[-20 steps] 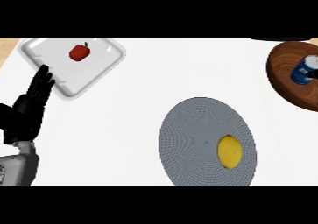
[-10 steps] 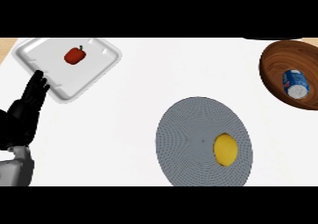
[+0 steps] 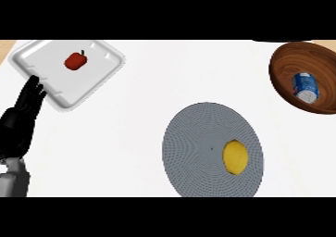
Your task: Pick the can from the placemat and place it in the bowl
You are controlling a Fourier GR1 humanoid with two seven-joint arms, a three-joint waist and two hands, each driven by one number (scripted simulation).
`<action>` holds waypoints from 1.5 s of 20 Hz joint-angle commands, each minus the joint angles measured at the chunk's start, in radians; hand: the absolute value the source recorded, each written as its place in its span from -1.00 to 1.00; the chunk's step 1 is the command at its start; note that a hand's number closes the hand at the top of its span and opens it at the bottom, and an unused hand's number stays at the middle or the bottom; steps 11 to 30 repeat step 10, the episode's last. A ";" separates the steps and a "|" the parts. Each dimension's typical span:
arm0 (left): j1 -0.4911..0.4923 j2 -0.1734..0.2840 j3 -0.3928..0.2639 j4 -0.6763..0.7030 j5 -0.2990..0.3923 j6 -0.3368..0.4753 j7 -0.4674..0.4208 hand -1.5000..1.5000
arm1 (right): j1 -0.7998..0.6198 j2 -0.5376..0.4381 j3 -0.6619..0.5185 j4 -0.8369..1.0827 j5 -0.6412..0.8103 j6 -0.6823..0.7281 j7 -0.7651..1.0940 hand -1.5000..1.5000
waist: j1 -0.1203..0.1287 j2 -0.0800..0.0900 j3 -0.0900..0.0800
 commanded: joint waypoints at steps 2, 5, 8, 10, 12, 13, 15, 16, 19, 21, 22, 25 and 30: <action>0.025 -0.007 -0.005 -0.011 -0.004 -0.004 0.000 0.00 | 0.217 0.010 -0.102 -0.152 -0.153 0.186 -0.008 -1.00 | -0.014 -0.003 -0.001; 0.015 -0.023 -0.017 -0.041 -0.001 0.000 0.035 0.00 | 0.284 0.002 -0.151 -0.202 -0.246 0.276 0.006 -1.00 | 0.001 0.001 0.000; -0.029 -0.052 -0.042 0.029 -0.055 0.039 -0.016 0.00 | 0.367 0.065 -0.164 -0.300 -0.307 0.330 -0.011 -1.00 | 0.001 0.005 0.000; -0.044 0.002 0.012 0.027 -0.009 -0.007 0.011 0.00 | 0.371 0.087 -0.164 -0.391 -0.356 0.313 0.046 -1.00 | 0.011 0.005 0.000; -0.044 0.002 0.012 0.027 -0.009 -0.007 0.011 0.00 | 0.371 0.087 -0.164 -0.391 -0.356 0.313 0.046 -1.00 | 0.011 0.005 0.000; -0.044 0.002 0.012 0.027 -0.009 -0.007 0.011 0.00 | 0.371 0.087 -0.164 -0.391 -0.356 0.313 0.046 -1.00 | 0.011 0.005 0.000; -0.044 0.002 0.012 0.027 -0.009 -0.007 0.011 0.00 | 0.371 0.087 -0.164 -0.391 -0.356 0.313 0.046 -1.00 | 0.011 0.005 0.000; -0.044 0.002 0.012 0.027 -0.009 -0.007 0.011 0.00 | 0.371 0.087 -0.164 -0.391 -0.356 0.313 0.046 -1.00 | 0.011 0.005 0.000; -0.044 0.002 0.012 0.027 -0.009 -0.007 0.011 0.00 | 0.371 0.087 -0.164 -0.391 -0.356 0.313 0.046 -1.00 | 0.011 0.005 0.000; -0.044 0.002 0.012 0.027 -0.009 -0.007 0.011 0.00 | 0.371 0.087 -0.164 -0.391 -0.356 0.313 0.046 -1.00 | 0.011 0.005 0.000; -0.044 0.002 0.012 0.027 -0.009 -0.007 0.011 0.00 | 0.371 0.087 -0.164 -0.391 -0.356 0.313 0.046 -1.00 | 0.011 0.005 0.000; -0.044 0.002 0.012 0.027 -0.009 -0.007 0.011 0.00 | 0.371 0.087 -0.164 -0.391 -0.356 0.313 0.046 -1.00 | 0.011 0.005 0.000; -0.044 0.002 0.012 0.027 -0.009 -0.007 0.011 0.00 | 0.371 0.087 -0.164 -0.391 -0.356 0.313 0.046 -1.00 | 0.011 0.005 0.000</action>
